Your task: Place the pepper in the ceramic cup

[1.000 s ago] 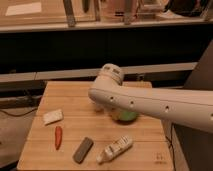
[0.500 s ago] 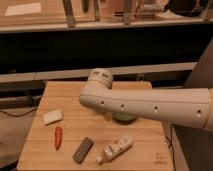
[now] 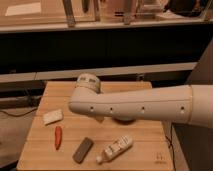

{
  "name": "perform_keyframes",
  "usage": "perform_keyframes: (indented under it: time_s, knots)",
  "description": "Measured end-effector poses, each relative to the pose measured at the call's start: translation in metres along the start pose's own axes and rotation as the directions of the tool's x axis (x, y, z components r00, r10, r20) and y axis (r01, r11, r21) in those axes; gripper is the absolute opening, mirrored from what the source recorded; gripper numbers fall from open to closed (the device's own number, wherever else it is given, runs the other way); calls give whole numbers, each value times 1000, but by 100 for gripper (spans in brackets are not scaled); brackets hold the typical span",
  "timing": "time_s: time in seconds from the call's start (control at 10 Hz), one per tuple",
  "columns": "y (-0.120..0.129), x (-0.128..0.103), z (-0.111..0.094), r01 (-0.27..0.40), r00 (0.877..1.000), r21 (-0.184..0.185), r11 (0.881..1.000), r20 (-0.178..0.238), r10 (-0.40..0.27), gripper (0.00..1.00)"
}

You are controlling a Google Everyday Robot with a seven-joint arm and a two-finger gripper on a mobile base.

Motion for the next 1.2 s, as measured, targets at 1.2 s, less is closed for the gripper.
perform_keyframes:
  time_s: [1.2]
  knots:
    - [-34, -51, 30, 204, 977, 94, 974, 45, -209, 60]
